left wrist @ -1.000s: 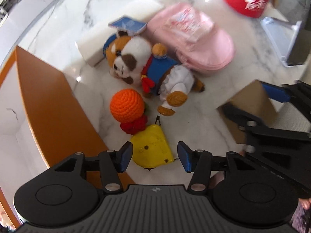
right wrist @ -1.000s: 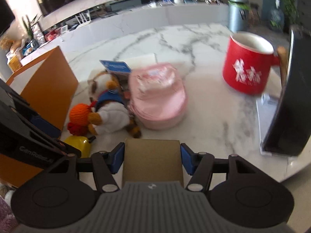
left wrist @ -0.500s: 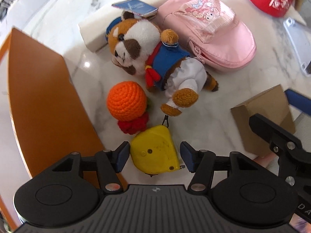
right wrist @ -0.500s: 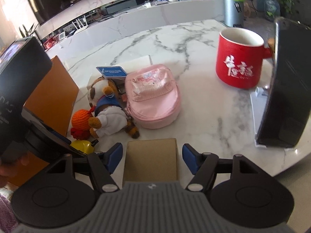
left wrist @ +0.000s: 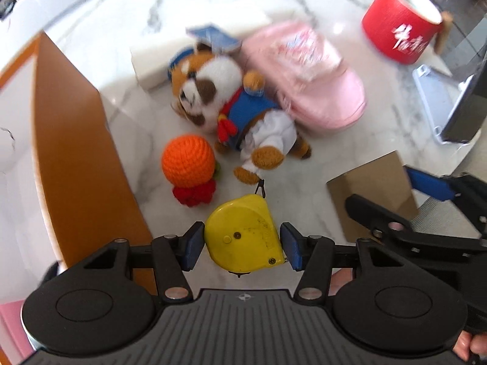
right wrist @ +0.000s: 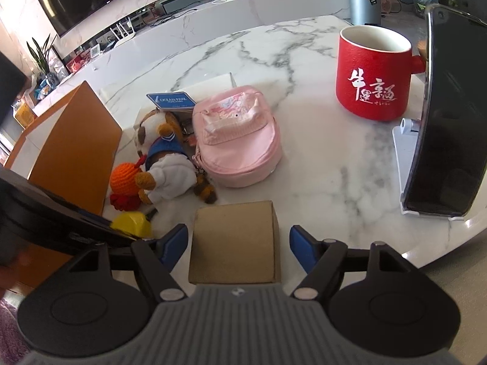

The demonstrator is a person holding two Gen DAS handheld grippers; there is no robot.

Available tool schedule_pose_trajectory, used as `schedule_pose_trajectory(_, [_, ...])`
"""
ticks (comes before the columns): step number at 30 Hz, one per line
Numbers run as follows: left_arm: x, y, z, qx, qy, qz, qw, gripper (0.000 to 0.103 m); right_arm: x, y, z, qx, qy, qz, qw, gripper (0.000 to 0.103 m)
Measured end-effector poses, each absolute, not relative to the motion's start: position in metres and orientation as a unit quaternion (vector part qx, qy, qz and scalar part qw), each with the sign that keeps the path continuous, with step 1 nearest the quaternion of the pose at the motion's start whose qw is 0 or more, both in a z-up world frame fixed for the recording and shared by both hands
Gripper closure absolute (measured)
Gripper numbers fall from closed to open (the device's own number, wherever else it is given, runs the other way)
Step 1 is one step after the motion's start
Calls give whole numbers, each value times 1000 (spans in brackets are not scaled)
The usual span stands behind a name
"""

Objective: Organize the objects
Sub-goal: 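Lift the cardboard box and tape measure and carry both toward the orange box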

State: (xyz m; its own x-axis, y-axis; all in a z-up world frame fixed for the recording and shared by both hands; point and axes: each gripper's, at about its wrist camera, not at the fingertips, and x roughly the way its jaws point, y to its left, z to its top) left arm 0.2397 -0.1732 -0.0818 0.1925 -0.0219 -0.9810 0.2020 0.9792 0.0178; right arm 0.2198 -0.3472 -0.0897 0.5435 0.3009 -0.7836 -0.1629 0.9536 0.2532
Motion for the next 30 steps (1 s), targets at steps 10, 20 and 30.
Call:
schedule_pose_trajectory(10, [222,-160,-18,32,558,-103,823,40,214,-346,-86,75,455,130,878,39])
schedule_pose_trajectory(20, [166,-81,47,-16,486,-67,871,40,181,-348,-37,160,409,192,877,39])
schedule_pose_trajectory(30, [121,21,52,-79,454,11,887,40,155,-249,40,165,378,327,850,39])
